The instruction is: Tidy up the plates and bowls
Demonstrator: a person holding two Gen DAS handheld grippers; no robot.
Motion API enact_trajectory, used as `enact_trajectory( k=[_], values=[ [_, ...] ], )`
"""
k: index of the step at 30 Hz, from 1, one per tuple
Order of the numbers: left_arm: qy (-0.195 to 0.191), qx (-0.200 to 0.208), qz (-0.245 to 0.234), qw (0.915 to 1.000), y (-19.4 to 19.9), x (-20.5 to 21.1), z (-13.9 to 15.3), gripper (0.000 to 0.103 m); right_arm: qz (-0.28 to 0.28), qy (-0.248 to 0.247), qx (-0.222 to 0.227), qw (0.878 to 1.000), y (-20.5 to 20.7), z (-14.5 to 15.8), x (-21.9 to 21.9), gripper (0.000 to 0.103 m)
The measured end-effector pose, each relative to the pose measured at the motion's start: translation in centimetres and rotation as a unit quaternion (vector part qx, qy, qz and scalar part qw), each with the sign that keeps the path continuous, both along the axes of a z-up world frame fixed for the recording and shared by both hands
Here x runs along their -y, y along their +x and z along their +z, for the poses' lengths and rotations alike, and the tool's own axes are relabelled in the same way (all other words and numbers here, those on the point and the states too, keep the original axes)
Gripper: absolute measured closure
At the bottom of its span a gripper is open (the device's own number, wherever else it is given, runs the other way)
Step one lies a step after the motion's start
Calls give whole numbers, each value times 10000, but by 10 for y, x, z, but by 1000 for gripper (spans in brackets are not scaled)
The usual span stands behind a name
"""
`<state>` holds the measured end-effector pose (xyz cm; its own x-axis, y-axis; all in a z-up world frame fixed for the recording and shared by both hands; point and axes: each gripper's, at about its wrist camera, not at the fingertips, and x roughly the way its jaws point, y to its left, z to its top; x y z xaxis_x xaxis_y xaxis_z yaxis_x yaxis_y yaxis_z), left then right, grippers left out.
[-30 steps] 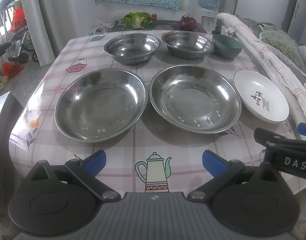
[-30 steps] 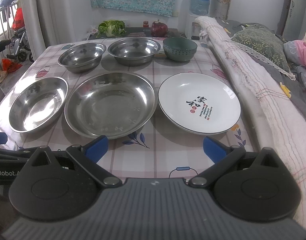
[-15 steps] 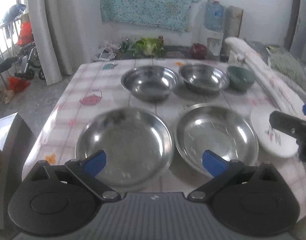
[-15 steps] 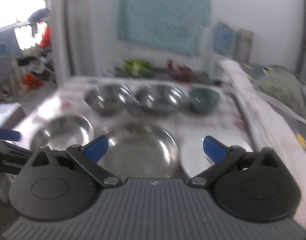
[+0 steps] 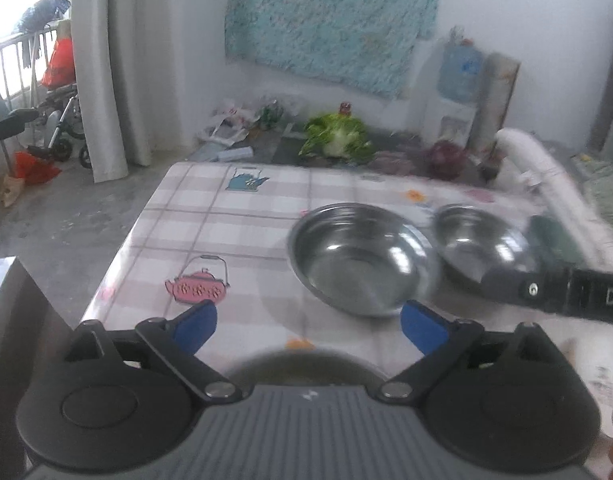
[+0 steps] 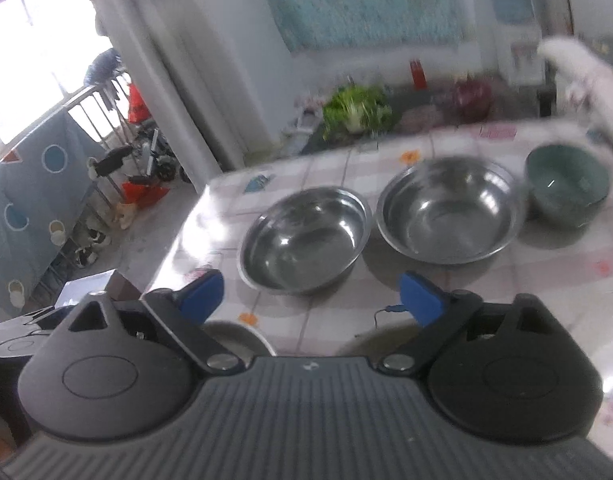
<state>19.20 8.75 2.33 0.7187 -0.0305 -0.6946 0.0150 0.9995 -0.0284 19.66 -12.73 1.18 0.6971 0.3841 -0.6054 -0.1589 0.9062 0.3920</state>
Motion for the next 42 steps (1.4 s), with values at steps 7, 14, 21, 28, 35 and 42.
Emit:
enact_trajectory(
  k=[7, 14, 21, 28, 35, 42],
  values=[
    [740, -772, -191, 9941, 82, 9, -42, 35, -170, 45, -790, 9967, 84, -58, -19, 42],
    [996, -999, -94, 9900, 106, 11, -62, 52, -24, 97, -1148, 9933, 121, -79, -27, 62],
    [1051, -1138, 37, 9879, 103, -10, -60, 64, 316, 230, -1393, 9895, 130, -89, -30, 82],
    [775, -1351, 105, 9877, 114, -23, -65, 53, 339, 10, -1189, 9923, 138, -83, -42, 81],
    [825, -1484, 1, 9855, 119, -14, -74, 70, 376, -504, -1028, 9927, 144, -86, -61, 83],
    [960, -1448, 63, 9848, 115, -10, -68, 69, 446, -738, -747, 9935, 137, -75, -69, 83]
  ],
)
